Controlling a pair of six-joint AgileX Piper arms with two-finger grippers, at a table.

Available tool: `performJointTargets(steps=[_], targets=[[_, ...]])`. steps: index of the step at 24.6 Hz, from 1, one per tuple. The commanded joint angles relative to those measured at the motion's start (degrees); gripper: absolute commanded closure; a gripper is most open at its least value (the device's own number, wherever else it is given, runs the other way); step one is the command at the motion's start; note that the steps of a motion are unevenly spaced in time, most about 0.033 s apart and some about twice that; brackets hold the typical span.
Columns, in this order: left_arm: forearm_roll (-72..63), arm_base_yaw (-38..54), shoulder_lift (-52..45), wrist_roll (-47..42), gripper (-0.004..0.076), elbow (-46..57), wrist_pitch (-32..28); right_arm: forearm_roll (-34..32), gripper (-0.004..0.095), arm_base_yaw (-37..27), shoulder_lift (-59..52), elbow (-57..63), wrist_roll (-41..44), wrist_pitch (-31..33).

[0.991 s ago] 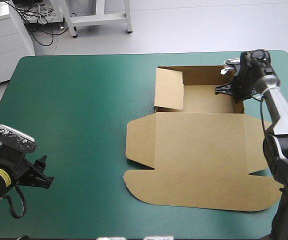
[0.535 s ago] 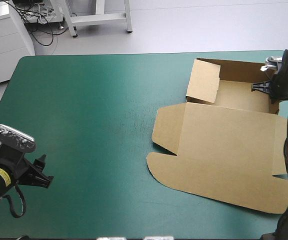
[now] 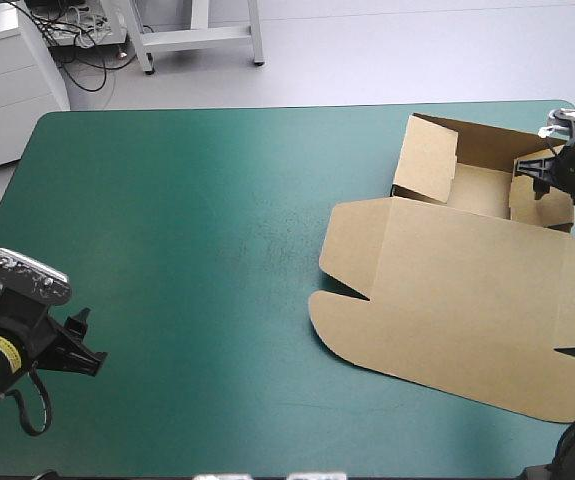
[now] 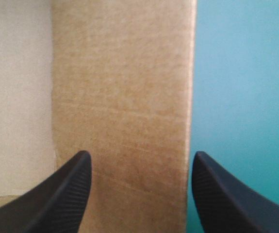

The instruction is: Fold the box

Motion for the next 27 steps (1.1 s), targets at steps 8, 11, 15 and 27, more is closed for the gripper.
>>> performJointTargets(steps=[8, 11, 15, 27], targets=[[0.9, -0.3, 0.4, -1.7, 0.0315, -1.4, -2.5, 2.8, 0.025, -0.4, -5.7, -1.4, -0.1, -1.4], [0.9, -0.3, 0.4, -2.4, 0.0315, -1.4, -2.9, 2.8, 0.0297, -0.4, -9.8, -1.4, -0.1, -1.8], [0.9, -0.3, 0.4, -3.7, 0.0315, -1.4, -2.9, 7.0, 0.0302, -0.2, -15.0, -1.4, -0.5, 0.1], [-1.2, -0.3, 0.3, -3.9, 0.0315, -1.4, -3.9, 6.8, 0.0342, 13.0, -29.8, -1.4, -5.7, 1.3]])
